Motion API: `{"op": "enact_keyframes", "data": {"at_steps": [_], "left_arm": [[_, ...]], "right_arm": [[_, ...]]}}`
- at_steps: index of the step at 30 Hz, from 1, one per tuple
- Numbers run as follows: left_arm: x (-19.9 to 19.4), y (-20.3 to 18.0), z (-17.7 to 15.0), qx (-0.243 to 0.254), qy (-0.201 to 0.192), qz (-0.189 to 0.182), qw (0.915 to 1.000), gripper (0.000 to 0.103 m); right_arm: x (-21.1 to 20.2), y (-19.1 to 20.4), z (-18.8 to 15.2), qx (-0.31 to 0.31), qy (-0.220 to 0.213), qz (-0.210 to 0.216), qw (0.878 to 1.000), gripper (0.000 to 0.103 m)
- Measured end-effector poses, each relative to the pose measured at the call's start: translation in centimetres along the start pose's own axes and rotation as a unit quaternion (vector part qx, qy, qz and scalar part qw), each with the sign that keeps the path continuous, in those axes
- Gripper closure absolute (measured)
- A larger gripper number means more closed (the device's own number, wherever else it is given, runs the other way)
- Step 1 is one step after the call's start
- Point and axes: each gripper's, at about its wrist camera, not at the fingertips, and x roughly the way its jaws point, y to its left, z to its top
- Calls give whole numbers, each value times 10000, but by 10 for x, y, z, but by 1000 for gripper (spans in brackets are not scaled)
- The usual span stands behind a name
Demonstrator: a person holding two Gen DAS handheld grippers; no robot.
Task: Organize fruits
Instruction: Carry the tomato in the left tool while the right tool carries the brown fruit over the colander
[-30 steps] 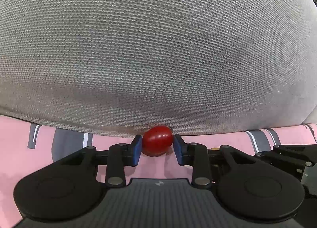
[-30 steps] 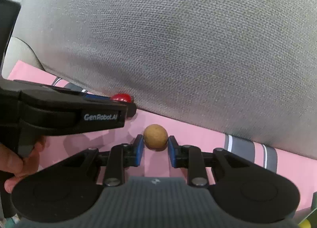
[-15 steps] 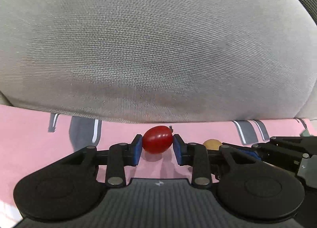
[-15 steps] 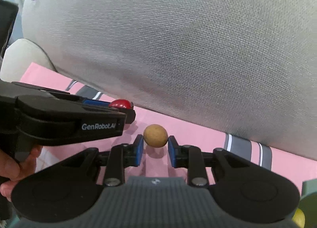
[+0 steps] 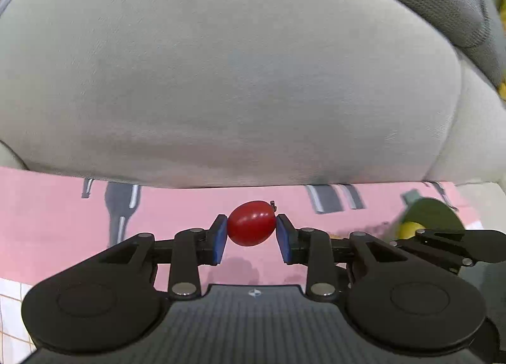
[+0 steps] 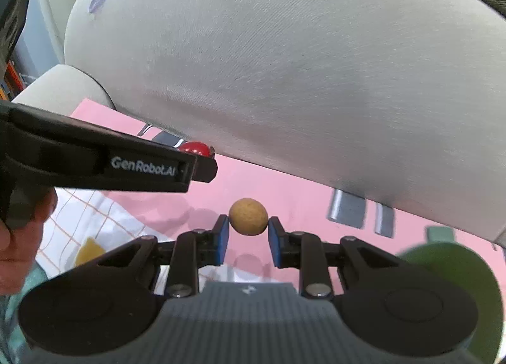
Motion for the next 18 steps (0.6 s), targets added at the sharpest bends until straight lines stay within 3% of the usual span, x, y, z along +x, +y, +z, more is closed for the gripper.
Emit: {"op": "enact_keyframes", "data": {"at_steps": [18], "left_arm": [[-23, -117, -31, 1025, 58, -539, 9933, 66]], "right_arm": [[-83, -67, -64, 439, -214, -464, 9977, 80]]}}
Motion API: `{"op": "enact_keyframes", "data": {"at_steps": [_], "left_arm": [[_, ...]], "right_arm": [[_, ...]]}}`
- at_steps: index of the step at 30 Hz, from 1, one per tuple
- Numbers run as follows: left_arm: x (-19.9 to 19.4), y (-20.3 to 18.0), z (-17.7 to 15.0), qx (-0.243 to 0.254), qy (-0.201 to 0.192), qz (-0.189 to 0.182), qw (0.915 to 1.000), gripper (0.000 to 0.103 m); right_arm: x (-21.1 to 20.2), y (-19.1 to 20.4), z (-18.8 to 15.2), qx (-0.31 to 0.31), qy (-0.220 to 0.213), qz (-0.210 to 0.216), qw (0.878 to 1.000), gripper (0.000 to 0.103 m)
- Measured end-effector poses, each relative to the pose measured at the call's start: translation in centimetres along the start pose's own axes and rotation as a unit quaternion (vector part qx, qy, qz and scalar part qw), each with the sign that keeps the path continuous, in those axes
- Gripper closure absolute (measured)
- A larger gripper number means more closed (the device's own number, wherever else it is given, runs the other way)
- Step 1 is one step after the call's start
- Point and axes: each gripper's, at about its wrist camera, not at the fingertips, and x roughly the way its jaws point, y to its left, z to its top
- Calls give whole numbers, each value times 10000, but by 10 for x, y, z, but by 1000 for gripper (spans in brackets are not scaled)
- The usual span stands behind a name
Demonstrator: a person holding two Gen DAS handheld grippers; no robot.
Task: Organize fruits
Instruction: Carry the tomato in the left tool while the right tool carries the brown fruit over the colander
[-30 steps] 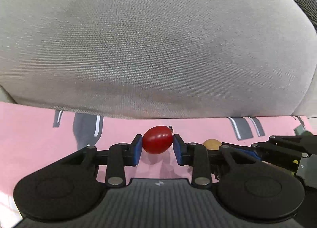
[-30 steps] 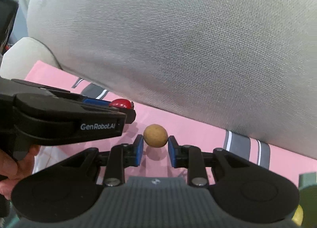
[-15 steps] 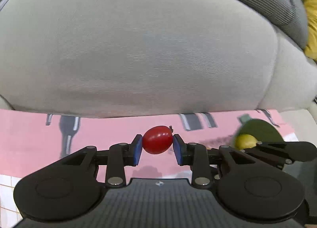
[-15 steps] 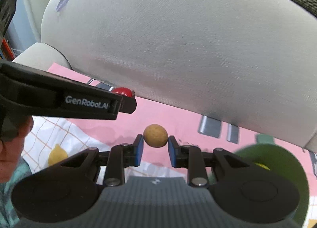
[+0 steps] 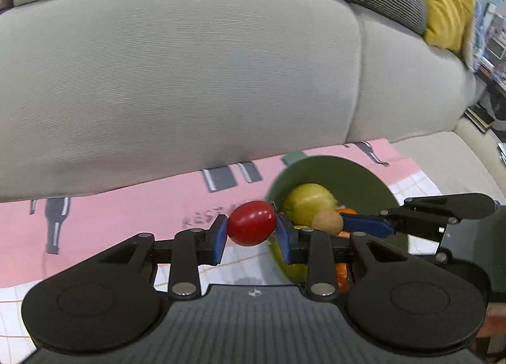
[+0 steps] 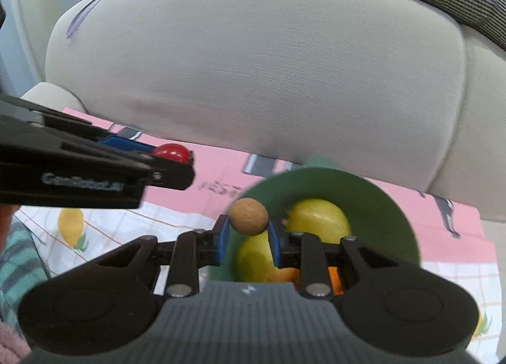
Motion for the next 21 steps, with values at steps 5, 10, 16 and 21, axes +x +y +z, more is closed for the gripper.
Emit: {"op": "enact_keyframes", "data": {"at_steps": [5, 10, 16, 21], "left_arm": [[4, -13, -1, 23, 62, -128, 9999, 66], [13, -22, 1, 49, 157, -159, 9997, 66], [28, -32, 1, 155, 318, -160, 9992, 66], [40, -45, -1, 378, 480, -191, 9980, 66]], "right_arm": [[-13, -28, -16, 161, 6, -164, 9997, 80], [-21, -53, -32, 174, 64, -258, 9995, 80], [-22, -72, -42, 117, 74, -227, 9996, 80], [-14, -76, -43, -83, 141, -223, 9996, 80]]}}
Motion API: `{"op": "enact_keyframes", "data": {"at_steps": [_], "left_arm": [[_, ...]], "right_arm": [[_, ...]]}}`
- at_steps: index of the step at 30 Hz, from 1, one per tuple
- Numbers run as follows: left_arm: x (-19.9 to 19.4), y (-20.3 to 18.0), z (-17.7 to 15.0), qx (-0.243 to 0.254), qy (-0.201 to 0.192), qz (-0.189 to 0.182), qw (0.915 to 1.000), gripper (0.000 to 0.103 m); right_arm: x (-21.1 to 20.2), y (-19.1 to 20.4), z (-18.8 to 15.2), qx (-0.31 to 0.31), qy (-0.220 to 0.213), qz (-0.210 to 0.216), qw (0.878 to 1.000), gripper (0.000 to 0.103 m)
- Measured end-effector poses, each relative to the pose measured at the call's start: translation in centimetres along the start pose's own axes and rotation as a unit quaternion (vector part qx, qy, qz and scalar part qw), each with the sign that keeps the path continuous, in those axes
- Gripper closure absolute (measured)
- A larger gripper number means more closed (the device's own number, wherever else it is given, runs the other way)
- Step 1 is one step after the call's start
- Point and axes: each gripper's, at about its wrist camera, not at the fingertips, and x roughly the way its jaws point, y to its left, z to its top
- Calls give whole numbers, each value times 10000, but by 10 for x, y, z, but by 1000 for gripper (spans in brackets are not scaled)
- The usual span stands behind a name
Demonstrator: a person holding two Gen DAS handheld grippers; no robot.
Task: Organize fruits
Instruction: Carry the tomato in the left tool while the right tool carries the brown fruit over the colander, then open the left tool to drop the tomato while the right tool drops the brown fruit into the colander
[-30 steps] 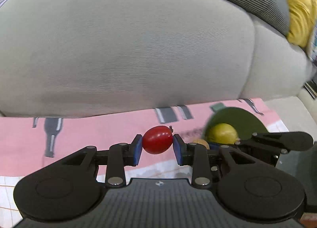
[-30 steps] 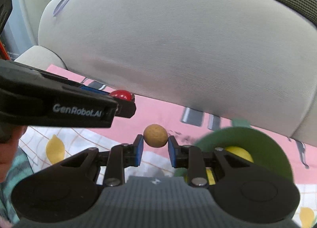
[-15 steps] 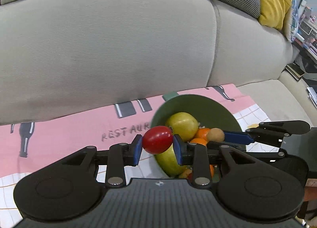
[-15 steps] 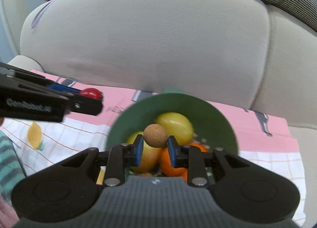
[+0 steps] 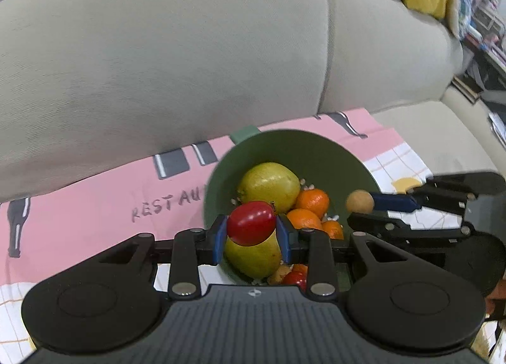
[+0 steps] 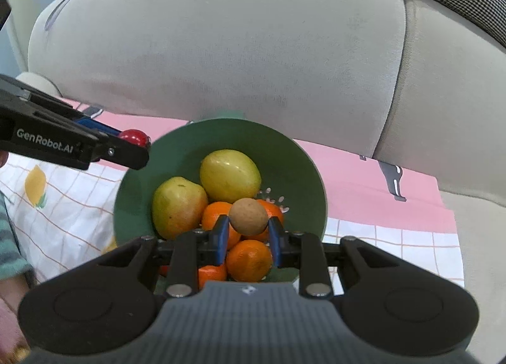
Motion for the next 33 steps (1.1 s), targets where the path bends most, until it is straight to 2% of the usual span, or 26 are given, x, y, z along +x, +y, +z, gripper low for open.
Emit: {"op": "enact_keyframes", "data": {"at_steps": [9, 16, 26, 33], "left_arm": [[24, -27, -4, 559, 363, -126, 9977, 66], [39, -36, -10, 725, 686, -278, 9946, 66], [55, -35, -14, 532, 904, -497, 9932, 66], [63, -39, -17, 572, 1011, -495, 9920, 66]], "right_arm": [[14, -8, -4, -324, 281, 43, 9991, 80], [21, -13, -8, -372, 378, 114, 9985, 80], [34, -15, -13, -486, 492, 157, 9975, 80], [39, -19, -10, -511, 473, 91, 9975, 79]]}}
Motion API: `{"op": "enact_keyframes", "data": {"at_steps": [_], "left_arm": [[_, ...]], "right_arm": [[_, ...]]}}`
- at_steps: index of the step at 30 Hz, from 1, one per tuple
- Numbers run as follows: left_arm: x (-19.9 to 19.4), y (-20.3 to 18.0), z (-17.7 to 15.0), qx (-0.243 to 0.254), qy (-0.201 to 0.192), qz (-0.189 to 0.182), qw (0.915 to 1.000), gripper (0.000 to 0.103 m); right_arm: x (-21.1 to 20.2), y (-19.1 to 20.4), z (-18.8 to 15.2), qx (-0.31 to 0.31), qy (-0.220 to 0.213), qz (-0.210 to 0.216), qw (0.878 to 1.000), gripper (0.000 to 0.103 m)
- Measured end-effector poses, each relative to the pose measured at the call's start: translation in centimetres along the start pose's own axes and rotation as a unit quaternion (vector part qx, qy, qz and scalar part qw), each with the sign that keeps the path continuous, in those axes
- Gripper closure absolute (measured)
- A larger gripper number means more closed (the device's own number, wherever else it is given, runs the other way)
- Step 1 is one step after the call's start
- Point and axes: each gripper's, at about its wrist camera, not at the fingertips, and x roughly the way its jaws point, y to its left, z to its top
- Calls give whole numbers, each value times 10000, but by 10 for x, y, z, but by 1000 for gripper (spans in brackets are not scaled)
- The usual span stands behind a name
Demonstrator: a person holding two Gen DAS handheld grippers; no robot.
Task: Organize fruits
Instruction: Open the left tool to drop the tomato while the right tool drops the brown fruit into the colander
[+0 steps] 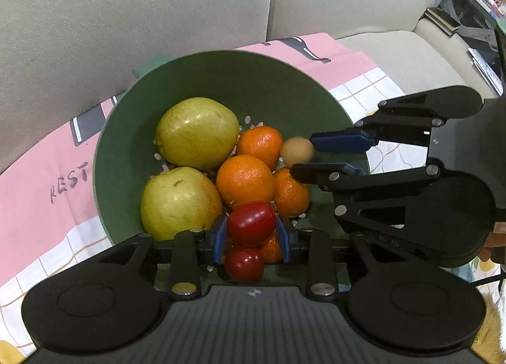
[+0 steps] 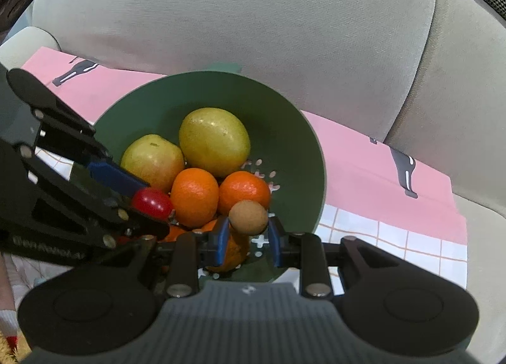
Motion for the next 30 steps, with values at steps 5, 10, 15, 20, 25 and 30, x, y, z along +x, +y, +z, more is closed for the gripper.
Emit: {"op": "enact_keyframes", "data": {"at_steps": [5, 10, 15, 20, 25, 30], "left_arm": [[1, 1, 1, -35, 14, -22, 10000, 65], [-2, 2, 1, -9, 26, 15, 10000, 54], [-11, 3, -2, 21, -63, 43, 10000, 47], [-29, 3, -5, 42, -239, 69, 9997, 46], [-52, 4, -14, 35, -511, 272, 9983, 41], [-81, 5, -26, 38, -876, 539, 9947, 40]], "right_arm": [[0, 1, 0, -25, 15, -27, 10000, 78], [-1, 4, 0, -35, 44, -60, 10000, 78], [-7, 7, 0, -23, 30, -105, 9999, 72], [-17, 10, 2, -22, -22, -162, 9999, 68], [-31, 17, 7, 111, -136, -248, 9995, 51], [-47, 28, 10, 418, -259, -162, 9987, 42]]}}
